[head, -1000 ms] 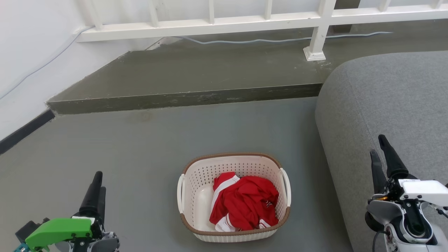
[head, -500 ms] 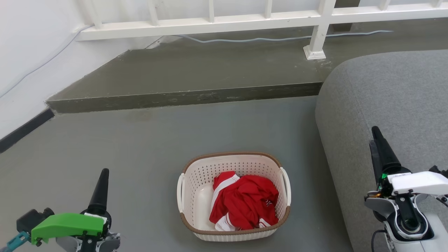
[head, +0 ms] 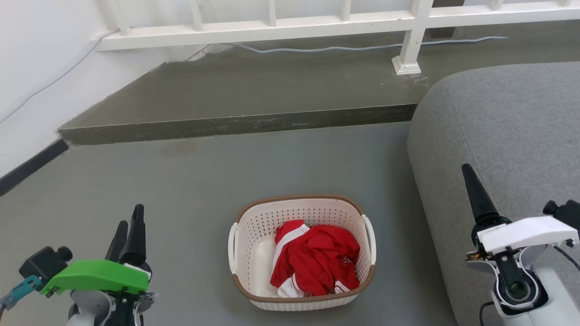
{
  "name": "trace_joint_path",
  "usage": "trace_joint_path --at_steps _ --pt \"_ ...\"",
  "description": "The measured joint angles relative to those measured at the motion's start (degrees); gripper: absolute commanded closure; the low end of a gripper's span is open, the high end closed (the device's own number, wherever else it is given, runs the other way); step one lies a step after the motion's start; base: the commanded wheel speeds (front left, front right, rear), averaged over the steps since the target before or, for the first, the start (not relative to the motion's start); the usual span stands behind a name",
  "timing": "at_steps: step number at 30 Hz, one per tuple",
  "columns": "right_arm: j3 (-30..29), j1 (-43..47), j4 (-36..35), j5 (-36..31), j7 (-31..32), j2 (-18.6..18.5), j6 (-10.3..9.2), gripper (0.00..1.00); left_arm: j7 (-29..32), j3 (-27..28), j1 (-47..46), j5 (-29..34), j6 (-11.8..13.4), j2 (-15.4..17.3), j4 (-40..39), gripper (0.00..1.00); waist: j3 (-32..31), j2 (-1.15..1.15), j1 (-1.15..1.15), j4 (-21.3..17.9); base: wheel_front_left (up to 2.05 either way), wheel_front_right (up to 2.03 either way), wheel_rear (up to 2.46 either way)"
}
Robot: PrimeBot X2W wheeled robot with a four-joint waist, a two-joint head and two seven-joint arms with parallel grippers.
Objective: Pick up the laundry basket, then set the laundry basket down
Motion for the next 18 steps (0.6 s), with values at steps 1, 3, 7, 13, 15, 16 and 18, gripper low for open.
trace_joint_path --at_steps 1,3,7,13,15,16,18 --pt "0.29 -0.16 0.18 -1.05 -0.18 -0.18 -0.01 0.0 -0.04 -0.18 -0.05 1.05 0.03 0.0 -0.18 0.0 0.03 0.0 0.0 -0.01 0.0 0.0 0.0" --pt "0.93 -0.59 0.32 -3.03 -0.69 -0.64 -0.03 0.0 -0.59 -0.58 -0.05 3.31 0.45 0.0 -0.4 0.0 0.07 0.0 0.0 -0.04 0.0 0.0 0.0" --pt "2.03 -0.79 0.55 -6.26 -1.35 -0.79 -0.09 0.0 -1.34 -1.51 -0.05 6.79 0.89 -0.12 -0.8 0.0 0.11 0.0 0.0 -0.09 0.0 0.0 0.0" --pt "3.41 -1.08 0.88 -10.61 -2.65 -0.85 -0.64 0.0 -2.42 -2.47 -0.09 11.98 1.04 -0.38 -1.45 0.0 0.21 0.0 0.0 -0.07 0.0 0.0 0.0" --pt "3.44 -1.52 0.86 -12.02 -2.97 -0.85 -0.92 0.0 -2.9 -2.78 -0.16 13.84 1.07 -0.38 -1.65 0.0 0.25 0.0 0.0 -0.06 0.0 0.0 0.0" --pt "3.45 -1.83 0.82 -12.72 -3.27 -0.85 -1.15 0.0 -3.07 -2.93 -0.25 14.44 1.08 -0.38 -1.78 0.0 0.27 0.0 0.0 -0.06 0.0 0.0 0.0" --pt "3.55 -2.05 0.74 -14.39 -3.55 -0.85 -1.15 0.0 -3.58 -3.26 -0.32 16.37 1.48 -0.42 -2.07 0.0 0.31 0.0 0.0 -0.06 0.0 0.0 0.0"
